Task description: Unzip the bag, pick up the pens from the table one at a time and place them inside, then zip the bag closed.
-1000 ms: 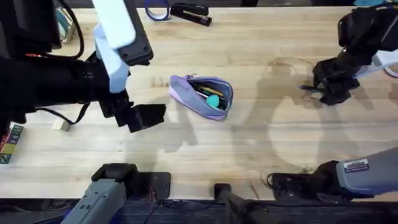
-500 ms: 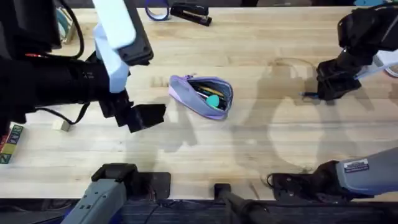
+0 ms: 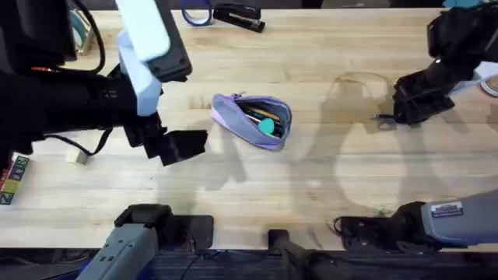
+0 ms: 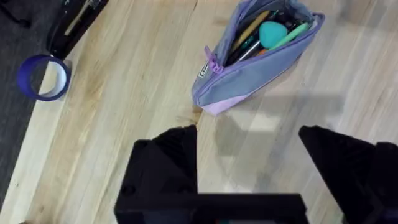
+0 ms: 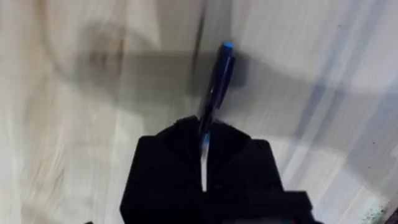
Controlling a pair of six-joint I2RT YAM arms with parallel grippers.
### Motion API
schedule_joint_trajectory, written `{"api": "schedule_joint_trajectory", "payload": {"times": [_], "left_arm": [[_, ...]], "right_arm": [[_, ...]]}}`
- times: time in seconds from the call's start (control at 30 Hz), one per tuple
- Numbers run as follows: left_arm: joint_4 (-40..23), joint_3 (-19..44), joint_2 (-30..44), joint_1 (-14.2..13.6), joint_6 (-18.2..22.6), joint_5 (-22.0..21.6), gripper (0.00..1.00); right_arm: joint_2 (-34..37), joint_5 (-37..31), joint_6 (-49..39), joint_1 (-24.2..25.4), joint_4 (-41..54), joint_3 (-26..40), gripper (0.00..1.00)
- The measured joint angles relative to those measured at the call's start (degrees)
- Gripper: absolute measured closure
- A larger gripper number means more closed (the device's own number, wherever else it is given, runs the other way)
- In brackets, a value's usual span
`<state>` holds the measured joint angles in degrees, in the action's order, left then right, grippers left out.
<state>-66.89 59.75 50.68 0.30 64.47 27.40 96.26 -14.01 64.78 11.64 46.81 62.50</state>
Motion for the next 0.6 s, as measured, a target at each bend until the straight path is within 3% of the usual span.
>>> {"api": "schedule_joint_trajectory", "payload": {"times": [0.27,0.6], "left_arm": [[0.00,0.00,0.00,0.00,0.00,-0.02,0.008],[0.00,0.00,0.00,0.00,0.00,-0.02,0.007]], "right_arm": [[-9.18,6.33,-10.01,-1.31,-1.45,0.59,0.969],[-16.20,18.19,-29.30,-10.81,-12.07,0.90,0.969]]}}
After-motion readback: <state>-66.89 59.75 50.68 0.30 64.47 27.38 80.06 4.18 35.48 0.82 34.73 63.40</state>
